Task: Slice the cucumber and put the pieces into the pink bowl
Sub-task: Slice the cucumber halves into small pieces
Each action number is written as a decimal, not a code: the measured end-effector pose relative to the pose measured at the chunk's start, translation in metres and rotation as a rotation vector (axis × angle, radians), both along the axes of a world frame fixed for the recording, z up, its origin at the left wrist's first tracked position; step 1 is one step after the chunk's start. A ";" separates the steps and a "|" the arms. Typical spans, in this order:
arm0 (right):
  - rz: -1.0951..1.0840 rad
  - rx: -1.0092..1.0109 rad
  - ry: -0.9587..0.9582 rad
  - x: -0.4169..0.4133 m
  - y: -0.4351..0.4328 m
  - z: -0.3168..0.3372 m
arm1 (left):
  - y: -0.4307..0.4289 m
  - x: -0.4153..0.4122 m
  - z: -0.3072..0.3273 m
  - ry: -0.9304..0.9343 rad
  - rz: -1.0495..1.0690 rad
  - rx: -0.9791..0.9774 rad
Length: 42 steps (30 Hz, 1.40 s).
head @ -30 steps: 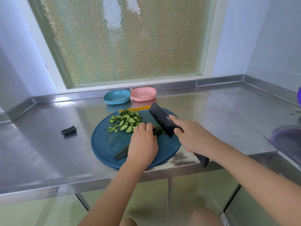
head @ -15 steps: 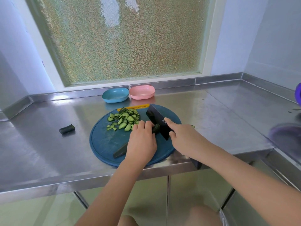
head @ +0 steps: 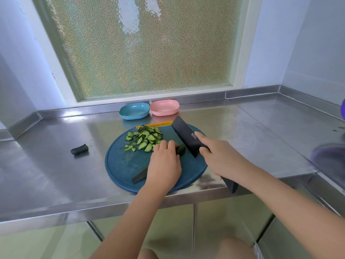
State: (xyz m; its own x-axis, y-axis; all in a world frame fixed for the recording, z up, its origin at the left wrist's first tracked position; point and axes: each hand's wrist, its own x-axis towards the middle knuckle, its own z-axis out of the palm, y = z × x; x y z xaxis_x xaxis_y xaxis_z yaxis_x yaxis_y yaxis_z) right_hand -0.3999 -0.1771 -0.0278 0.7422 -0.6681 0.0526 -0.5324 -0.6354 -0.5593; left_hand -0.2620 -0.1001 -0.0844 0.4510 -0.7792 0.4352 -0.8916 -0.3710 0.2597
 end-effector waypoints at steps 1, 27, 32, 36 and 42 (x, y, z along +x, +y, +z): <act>0.004 -0.004 0.002 0.000 0.000 0.000 | 0.000 0.000 0.000 -0.002 -0.002 -0.001; 0.040 -0.034 0.077 0.004 -0.001 0.006 | -0.001 0.000 0.000 -0.012 0.004 0.022; 0.049 -0.032 0.097 0.004 -0.004 0.005 | -0.001 0.000 0.000 -0.016 0.004 0.020; 0.055 -0.023 0.086 0.008 0.003 -0.007 | -0.001 0.000 0.000 -0.010 -0.003 0.015; 0.027 -0.029 0.060 0.010 0.003 -0.016 | 0.000 0.000 0.000 -0.009 -0.001 0.010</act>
